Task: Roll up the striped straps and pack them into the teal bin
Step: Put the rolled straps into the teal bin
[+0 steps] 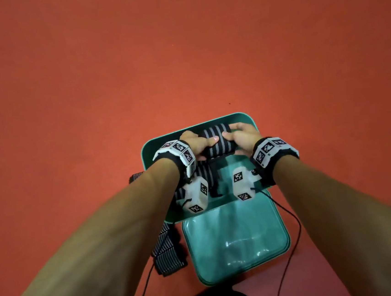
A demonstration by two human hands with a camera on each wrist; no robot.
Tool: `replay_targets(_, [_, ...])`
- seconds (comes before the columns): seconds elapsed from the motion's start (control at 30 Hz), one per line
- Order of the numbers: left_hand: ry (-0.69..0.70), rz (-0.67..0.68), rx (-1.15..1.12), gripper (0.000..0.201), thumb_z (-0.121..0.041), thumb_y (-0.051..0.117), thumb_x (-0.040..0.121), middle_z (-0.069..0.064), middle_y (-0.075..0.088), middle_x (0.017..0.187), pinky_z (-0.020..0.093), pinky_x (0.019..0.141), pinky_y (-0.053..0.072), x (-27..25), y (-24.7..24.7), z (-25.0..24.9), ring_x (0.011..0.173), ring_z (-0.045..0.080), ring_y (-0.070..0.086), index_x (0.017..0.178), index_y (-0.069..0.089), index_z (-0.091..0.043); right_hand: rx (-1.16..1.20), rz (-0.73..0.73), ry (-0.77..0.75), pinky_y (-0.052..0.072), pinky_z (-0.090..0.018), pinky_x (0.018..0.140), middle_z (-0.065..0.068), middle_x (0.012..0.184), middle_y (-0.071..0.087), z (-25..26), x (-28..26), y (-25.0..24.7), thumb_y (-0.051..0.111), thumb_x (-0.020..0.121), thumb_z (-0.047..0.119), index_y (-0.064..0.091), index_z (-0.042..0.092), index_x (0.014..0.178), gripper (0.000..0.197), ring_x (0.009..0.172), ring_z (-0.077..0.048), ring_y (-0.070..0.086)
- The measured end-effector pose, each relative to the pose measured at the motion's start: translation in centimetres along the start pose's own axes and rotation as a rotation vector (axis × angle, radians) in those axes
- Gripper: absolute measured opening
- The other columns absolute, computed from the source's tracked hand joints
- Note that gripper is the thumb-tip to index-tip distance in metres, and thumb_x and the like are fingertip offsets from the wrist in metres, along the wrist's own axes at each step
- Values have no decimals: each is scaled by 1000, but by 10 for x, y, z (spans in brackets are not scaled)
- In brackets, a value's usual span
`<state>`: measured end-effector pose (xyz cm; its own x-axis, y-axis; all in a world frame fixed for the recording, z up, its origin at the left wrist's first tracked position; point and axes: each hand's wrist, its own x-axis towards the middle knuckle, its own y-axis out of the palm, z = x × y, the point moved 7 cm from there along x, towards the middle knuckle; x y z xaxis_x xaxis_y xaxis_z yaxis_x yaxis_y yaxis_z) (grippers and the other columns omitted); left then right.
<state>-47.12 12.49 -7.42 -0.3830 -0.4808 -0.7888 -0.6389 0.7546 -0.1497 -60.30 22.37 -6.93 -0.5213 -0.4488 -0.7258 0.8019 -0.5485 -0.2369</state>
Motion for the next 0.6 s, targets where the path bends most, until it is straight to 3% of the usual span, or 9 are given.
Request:
replay_targets(0.1, [-99, -27, -24, 41, -19, 76, 92, 14, 63, 127, 44, 81, 63, 26, 21, 9, 114, 31, 64, 127, 60, -5, -134, -96, 4, 60, -51, 91, -8, 122, 70, -12, 37, -9, 69, 94, 17, 61, 23, 120, 28, 110, -29, 68])
replay_targets(0.2, [-155, -69, -56, 56, -15, 71, 96, 11, 49, 149, 42, 82, 60, 44, 33, 19, 132, 33, 51, 148, 49, -13, -297, -148, 19, 51, -46, 105, -2, 127, 65, -20, 57, -7, 66, 95, 19, 59, 20, 132, 37, 120, -28, 62])
replay_targets(0.3, [-113, -98, 76, 61, -20, 67, 98, 9, 52, 147, 46, 89, 59, 63, 38, 24, 127, 32, 56, 154, 43, -15, -342, -176, 58, 41, -37, 113, -9, 140, 60, -30, 78, -3, 60, 97, 12, 54, 14, 141, 44, 131, -30, 55])
replay_targets(0.4, [-52, -97, 200, 56, -21, 66, 98, 11, 60, 141, 41, 99, 55, 79, 39, 25, 122, 32, 62, 150, 48, -10, -363, -180, 100, 39, -33, 111, -13, 142, 59, -37, 92, 2, 58, 98, 8, 54, 10, 140, 42, 133, -31, 54])
replay_targets(0.5, [-53, -105, 269, 53, -19, 64, 98, 13, 59, 143, 31, 106, 46, 84, 36, 30, 129, 31, 58, 147, 51, -7, -388, -179, 128, 42, -33, 107, -15, 139, 61, -41, 99, 7, 57, 95, 3, 55, 8, 138, 43, 130, -33, 57])
replay_targets(0.6, [-52, -66, 333, 53, -22, 62, 97, 10, 57, 146, 28, 107, 42, 86, 37, 35, 133, 28, 55, 148, 51, -13, -407, -188, 143, 49, -34, 98, -17, 128, 67, -45, 103, 11, 58, 94, 6, 62, 6, 129, 35, 119, -34, 64])
